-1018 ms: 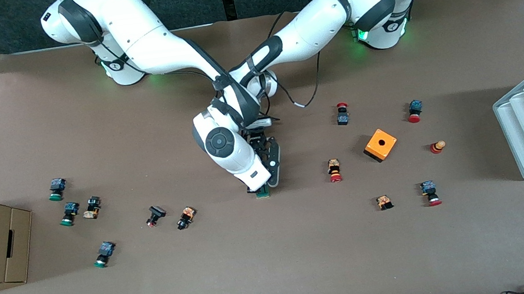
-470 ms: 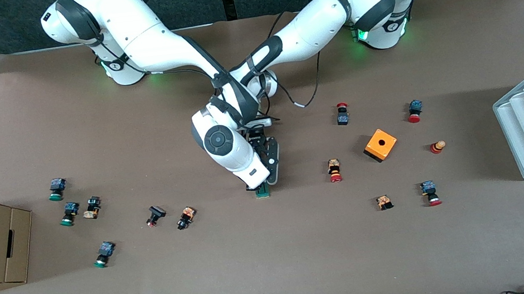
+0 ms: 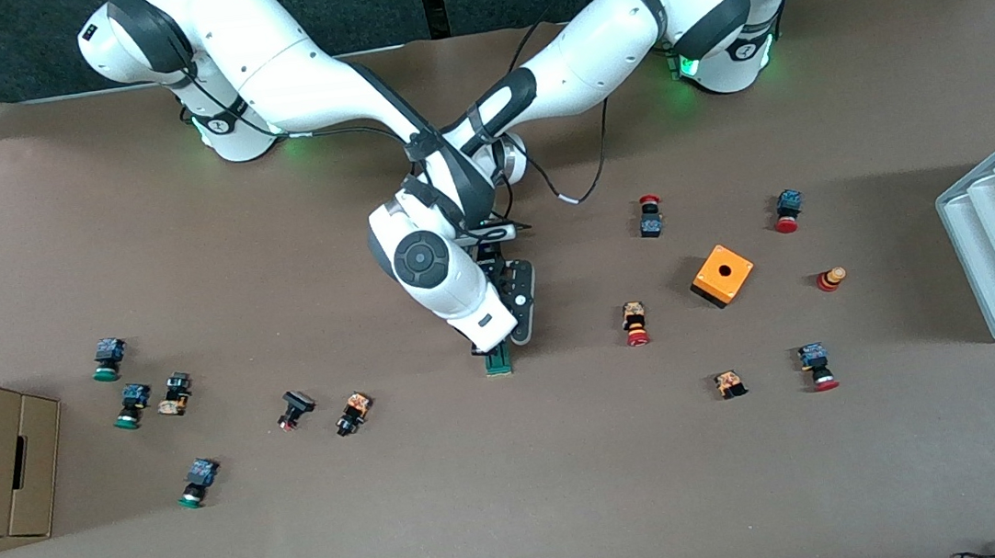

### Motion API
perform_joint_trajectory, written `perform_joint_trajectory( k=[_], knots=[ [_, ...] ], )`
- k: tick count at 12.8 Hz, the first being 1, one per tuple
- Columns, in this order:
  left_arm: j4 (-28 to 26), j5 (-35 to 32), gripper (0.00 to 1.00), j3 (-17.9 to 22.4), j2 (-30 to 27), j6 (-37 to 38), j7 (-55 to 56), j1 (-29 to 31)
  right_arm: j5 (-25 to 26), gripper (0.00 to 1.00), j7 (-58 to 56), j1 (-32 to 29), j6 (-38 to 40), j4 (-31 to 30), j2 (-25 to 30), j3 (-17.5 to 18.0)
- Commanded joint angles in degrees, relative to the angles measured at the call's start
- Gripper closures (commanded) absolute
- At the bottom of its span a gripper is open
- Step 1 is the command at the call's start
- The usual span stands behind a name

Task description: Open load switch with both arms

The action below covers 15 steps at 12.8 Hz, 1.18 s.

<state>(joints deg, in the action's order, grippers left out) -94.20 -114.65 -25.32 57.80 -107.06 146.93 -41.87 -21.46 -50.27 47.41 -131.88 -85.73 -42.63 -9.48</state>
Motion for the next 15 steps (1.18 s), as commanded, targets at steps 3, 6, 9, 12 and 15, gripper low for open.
perform_joint_trajectory(
  k=[3, 6, 9, 12, 15],
  knots=[
    [-0.2, -0.49, 0.25, 0.44, 0.38, 0.63, 0.91, -0.67, -1.22, 0.42, 0.62, 1.1, 1.01, -3.13, 2.11, 0.17],
    [-0.2, -0.49, 0.25, 0.44, 0.38, 0.71, 0.91, -0.67, -1.22, 0.43, 0.79, 1.1, 1.01, -3.74, 2.2, 0.17],
    [-0.2, -0.49, 0.25, 0.44, 0.38, 0.71, 0.91, -0.67, -1.22, 0.43, 0.79, 1.1, 1.01, -3.83, 2.2, 0.17],
    [-0.2, -0.49, 0.25, 0.44, 0.38, 0.71, 0.91, -0.67, -1.22, 0.43, 0.79, 1.1, 0.92, -4.27, 2.11, 0.17],
    [-0.2, -0.49, 0.25, 0.44, 0.38, 0.62, 0.91, -0.67, -1.22, 0.44, 0.88, 1.1, 0.92, -4.36, 2.11, 0.17]
  ],
)
